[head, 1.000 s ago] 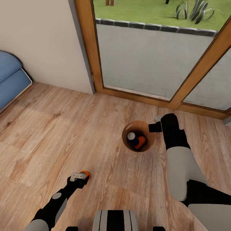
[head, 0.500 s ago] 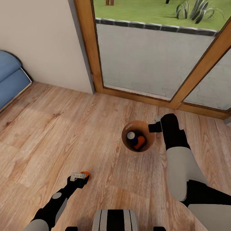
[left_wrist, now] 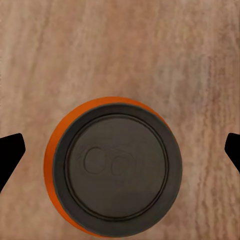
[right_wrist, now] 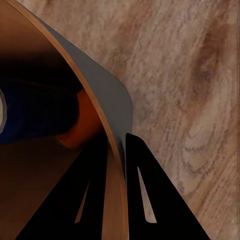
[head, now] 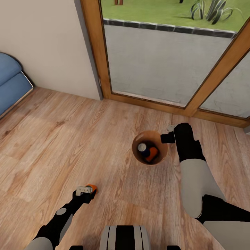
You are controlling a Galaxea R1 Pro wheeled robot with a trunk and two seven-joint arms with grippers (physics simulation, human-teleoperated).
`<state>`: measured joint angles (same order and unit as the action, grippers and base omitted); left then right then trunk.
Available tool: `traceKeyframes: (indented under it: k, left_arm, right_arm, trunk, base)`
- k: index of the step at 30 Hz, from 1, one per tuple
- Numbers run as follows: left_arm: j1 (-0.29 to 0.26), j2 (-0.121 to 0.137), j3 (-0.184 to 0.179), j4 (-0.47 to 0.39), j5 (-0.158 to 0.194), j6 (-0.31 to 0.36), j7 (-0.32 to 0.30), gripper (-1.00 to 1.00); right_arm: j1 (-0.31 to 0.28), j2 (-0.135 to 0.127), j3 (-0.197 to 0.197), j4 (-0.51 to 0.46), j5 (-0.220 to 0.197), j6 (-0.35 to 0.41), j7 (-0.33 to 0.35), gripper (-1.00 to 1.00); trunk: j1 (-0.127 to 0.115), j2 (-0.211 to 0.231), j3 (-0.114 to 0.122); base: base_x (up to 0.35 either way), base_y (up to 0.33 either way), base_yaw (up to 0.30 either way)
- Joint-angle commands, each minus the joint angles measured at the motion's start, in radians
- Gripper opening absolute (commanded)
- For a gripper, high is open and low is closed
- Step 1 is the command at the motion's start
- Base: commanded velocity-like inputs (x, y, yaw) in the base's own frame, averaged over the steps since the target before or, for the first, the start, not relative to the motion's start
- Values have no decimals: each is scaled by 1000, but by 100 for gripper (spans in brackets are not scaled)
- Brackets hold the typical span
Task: Put the three can of soda from the living room inside the tash can in the kitchen.
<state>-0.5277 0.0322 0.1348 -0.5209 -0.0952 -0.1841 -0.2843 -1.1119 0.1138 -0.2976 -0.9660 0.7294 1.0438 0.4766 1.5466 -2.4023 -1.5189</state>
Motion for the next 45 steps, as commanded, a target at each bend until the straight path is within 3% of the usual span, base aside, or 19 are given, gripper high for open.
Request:
traceKeyframes:
  k: [1,14,15,24,45]
  left_arm:
    - [0,0,0,0,0,0,0,100]
    - [0,0,0,6,0,0,0,100]
    - [0,0,0,7,0,-1,0,-100]
    - [0,0,0,10,0,1,1,-100]
    - [0,1,-1,3,-1,8,0,-100]
  right_arm:
    - [0,0,0,0,-16,3,4,-100]
    - [1,0,-1,0,-16,3,4,-100]
    - [1,0,-1,0,-16,3,4,-100]
    - [1,0,-2,0,-15,3,4,-100]
    - [4,0,-1,1,-16,3,4,-100]
  trunk:
    - [0,0,0]
    - [11,-21,-9]
    - [11,-21,-9]
    - [11,-21,-9]
    - [-69,126,56]
  base:
    - [0,0,0]
    - [0,0,0]
    - [0,0,0]
    - [0,0,0]
    - [0,0,0]
